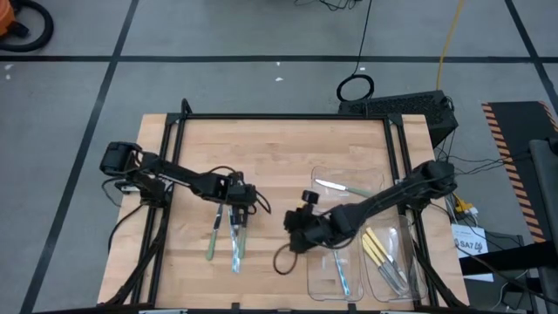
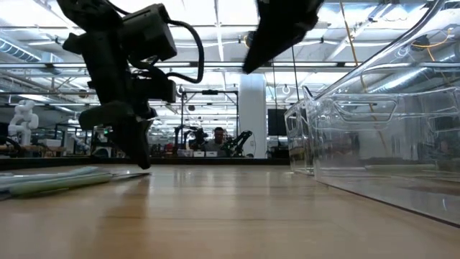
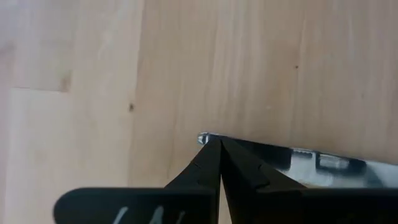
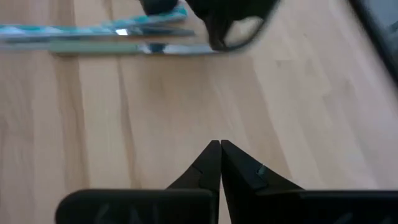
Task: Sort silverware by color (type)
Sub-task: Put the green knife into the top transparent bin
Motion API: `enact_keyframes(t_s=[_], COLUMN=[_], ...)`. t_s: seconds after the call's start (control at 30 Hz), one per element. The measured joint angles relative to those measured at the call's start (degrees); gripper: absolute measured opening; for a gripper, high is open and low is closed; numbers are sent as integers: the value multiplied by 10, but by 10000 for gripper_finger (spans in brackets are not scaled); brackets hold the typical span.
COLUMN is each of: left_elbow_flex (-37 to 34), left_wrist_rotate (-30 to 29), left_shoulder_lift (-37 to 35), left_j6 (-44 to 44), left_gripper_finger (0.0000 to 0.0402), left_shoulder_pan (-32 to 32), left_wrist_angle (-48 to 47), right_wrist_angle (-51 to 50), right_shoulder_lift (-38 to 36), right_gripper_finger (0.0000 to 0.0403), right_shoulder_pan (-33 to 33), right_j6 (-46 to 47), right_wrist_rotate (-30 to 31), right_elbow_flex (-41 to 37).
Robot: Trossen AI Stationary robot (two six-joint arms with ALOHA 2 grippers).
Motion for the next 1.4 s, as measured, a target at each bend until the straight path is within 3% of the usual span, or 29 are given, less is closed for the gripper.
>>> enact_keyframes(t_s=[0.37, 0.67, 0.97, 1.17, 1.4], left_elbow_flex=[1, 2, 2, 2, 2], left_wrist_rotate=[18, 18, -35, -46, -45], left_shoulder_lift=[-44, -86, -69, -65, -8], left_j6=[-27, -75, -100, -122, -128], left_gripper_finger=[16, 16, 16, 16, 16], left_shoulder_pan=[-41, -137, -238, -254, -267], left_wrist_angle=[-47, -63, -64, -19, -8], right_wrist_angle=[19, -14, -30, -29, -31], right_shoulder_lift=[6, -19, -25, -25, -25], right_gripper_finger=[7, 7, 7, 7, 7], right_shoulder_pan=[-17, 18, 40, 38, 38], right_j6=[-44, -45, -83, -87, -89], right_wrist_rotate=[-26, -141, -142, -142, -142], right_elbow_flex=[0, 0, 1, 1, 1])
